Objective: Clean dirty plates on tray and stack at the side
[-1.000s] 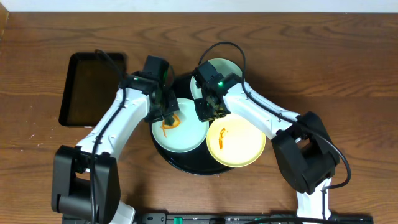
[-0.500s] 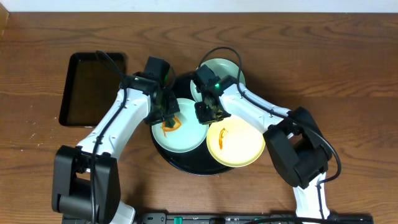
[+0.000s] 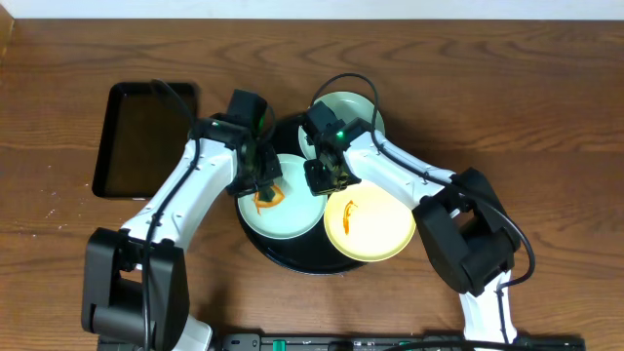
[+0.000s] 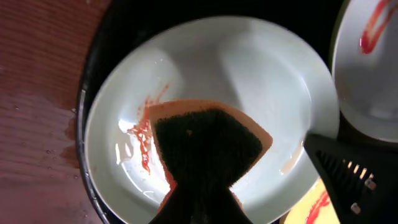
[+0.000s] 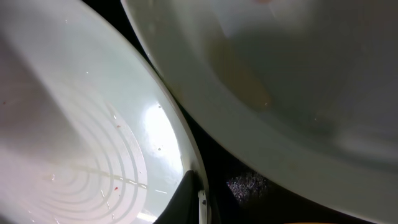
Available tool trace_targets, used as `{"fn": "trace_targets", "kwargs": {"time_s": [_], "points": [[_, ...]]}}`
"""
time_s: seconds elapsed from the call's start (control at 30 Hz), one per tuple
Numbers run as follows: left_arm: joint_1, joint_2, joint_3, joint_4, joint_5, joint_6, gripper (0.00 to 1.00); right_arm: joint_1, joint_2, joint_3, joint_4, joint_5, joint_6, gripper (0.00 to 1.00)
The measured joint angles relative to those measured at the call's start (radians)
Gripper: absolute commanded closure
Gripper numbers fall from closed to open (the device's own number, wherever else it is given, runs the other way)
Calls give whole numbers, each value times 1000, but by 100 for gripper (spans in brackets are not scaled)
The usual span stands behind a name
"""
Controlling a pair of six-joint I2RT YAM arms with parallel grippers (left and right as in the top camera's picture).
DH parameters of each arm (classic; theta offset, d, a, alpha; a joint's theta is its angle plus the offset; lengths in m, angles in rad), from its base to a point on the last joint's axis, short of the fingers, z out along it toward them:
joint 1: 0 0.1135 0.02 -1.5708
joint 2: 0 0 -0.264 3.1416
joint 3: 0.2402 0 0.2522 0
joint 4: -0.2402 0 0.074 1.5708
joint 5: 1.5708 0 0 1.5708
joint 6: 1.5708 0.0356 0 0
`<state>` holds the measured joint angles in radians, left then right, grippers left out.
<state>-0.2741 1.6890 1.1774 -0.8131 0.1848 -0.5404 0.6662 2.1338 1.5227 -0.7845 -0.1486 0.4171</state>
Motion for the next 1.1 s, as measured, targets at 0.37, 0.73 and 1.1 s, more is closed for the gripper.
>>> {"fn": "trace_targets", "kwargs": {"time_s": [0.37, 0.73, 1.1], "points": [[-26, 1, -145, 147, 31, 10, 92, 0, -1, 0, 2, -1, 0, 99], [-27, 2, -249, 340, 102, -29, 92, -1, -1, 0, 2, -7, 1, 98], [-29, -4, -302, 421, 91, -39, 92, -7, -1, 0, 2, -19, 1, 99]]}}
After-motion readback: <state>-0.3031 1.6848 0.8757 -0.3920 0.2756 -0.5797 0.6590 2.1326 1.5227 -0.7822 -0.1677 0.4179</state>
